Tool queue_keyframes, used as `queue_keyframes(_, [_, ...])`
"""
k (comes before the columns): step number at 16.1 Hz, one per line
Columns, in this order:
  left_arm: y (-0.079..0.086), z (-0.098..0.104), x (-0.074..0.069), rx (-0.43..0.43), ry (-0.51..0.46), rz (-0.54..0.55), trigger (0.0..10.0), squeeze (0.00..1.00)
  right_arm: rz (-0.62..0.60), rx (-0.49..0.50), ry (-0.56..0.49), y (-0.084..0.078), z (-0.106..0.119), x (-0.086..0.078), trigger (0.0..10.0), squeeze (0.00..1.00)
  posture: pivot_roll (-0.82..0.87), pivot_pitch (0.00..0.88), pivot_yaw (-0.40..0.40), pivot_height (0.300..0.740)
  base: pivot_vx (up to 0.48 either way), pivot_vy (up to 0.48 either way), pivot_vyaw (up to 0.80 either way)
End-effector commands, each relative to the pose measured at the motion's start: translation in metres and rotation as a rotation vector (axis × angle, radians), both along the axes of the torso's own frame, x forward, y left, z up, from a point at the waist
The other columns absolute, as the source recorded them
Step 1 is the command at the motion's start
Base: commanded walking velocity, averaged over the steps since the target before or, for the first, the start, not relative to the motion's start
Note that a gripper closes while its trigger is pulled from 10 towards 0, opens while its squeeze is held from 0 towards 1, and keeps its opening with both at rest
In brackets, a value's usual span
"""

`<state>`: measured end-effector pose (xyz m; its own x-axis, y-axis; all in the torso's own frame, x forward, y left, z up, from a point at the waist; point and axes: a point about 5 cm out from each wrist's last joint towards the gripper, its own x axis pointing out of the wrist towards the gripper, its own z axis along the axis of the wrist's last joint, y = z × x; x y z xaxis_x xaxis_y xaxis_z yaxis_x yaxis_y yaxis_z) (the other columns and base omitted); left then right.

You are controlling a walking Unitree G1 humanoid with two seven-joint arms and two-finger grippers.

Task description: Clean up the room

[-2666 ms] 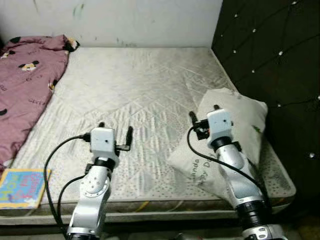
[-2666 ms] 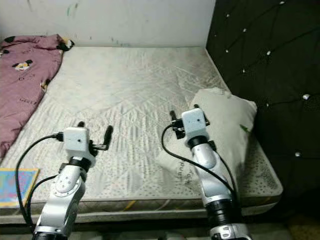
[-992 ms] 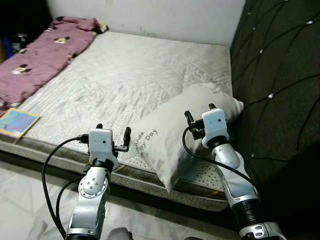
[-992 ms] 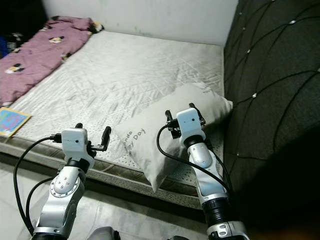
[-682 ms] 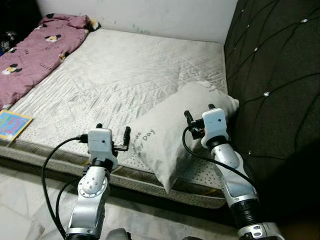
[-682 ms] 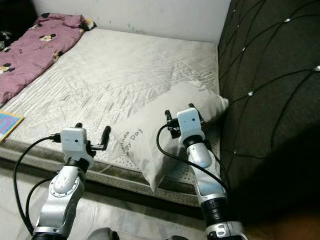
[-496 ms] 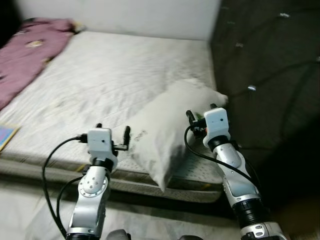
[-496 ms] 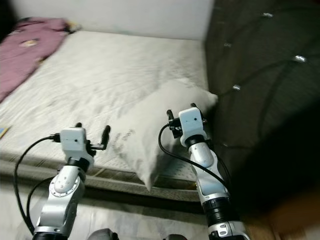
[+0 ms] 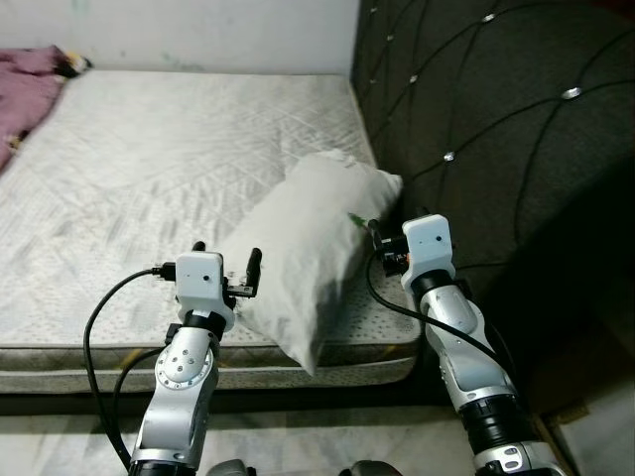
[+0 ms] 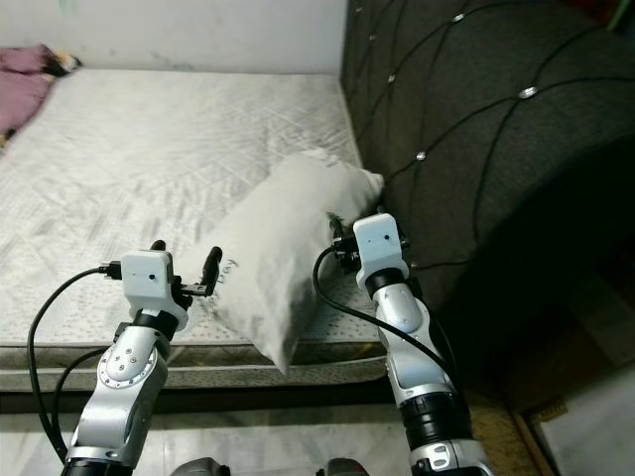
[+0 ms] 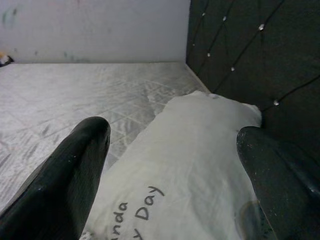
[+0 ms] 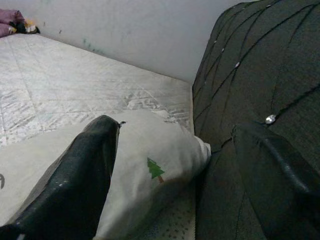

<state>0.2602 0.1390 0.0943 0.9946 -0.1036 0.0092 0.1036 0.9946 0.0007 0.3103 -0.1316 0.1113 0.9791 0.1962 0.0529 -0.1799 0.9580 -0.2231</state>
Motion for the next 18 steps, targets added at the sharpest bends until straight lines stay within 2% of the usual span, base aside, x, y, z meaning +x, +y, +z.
queue_keyframes(1, [-0.0002,0.0026,-0.0004,0.0,-0.016,-0.011,10.0,0.0,0.009,-0.002,-0.005,0.002,0.0028,0.0019,10.0,0.0,-0.07,0.0,-0.003,0.74,0.0,0.0,0.0])
queue_keyframes(3, [0.0002,0.0024,-0.0001,0.0,-0.014,-0.01,10.0,0.0,0.009,-0.005,-0.008,0.0017,0.0031,0.0025,10.0,0.0,-0.07,0.0,-0.003,0.74,0.0,0.0,-0.8])
queue_keyframes(6, [-0.0007,0.0026,0.0,-0.001,-0.017,-0.02,10.0,0.0,0.012,-0.009,-0.015,0.0016,0.0042,0.0031,10.0,0.0,-0.07,0.0,-0.001,0.74,0.0,0.0,0.0])
queue_keyframes(12, [-0.0026,0.0023,-0.0013,-0.014,-0.017,-0.04,10.0,0.0,0.01,-0.009,-0.012,0.0017,0.0029,0.0024,10.0,0.0,-0.07,0.0,0.001,0.74,0.301,0.0,0.0])
queue_keyframes(18, [-0.0012,0.0015,-0.0013,-0.014,-0.009,-0.033,10.0,0.0,0.012,-0.012,-0.009,0.0029,0.0016,0.0011,10.0,0.0,-0.07,0.0,0.0,0.74,0.0,0.0,0.0])
